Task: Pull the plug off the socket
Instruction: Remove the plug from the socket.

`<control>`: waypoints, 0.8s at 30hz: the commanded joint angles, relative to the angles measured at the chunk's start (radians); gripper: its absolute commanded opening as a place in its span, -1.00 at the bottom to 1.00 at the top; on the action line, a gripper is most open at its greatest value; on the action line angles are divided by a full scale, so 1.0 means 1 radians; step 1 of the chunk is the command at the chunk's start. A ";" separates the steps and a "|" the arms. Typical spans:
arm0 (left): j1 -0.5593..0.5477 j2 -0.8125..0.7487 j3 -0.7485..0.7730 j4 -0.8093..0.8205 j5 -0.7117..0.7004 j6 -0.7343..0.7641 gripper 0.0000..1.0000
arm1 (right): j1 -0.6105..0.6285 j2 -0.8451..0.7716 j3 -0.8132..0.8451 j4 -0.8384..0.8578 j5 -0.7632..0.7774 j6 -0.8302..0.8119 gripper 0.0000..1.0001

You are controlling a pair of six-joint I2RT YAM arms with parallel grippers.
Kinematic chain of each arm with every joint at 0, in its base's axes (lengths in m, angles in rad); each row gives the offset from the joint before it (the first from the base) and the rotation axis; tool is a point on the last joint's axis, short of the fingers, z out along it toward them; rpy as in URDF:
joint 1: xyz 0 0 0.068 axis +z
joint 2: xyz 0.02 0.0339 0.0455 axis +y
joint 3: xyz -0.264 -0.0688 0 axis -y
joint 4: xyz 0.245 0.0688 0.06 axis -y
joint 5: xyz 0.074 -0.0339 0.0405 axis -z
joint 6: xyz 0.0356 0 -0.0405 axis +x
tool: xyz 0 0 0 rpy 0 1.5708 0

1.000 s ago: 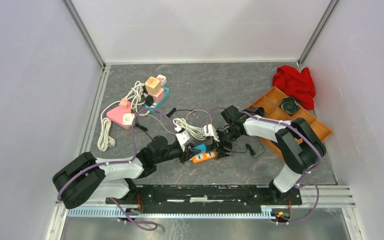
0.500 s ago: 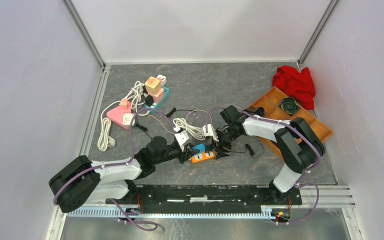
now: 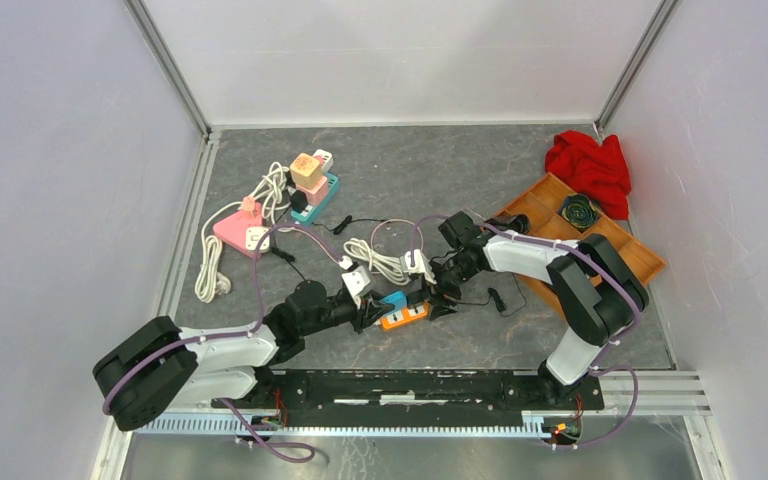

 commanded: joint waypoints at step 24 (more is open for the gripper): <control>-0.022 0.029 0.034 0.021 0.104 0.038 -0.96 | -0.017 -0.099 -0.053 -0.101 0.004 -0.136 0.71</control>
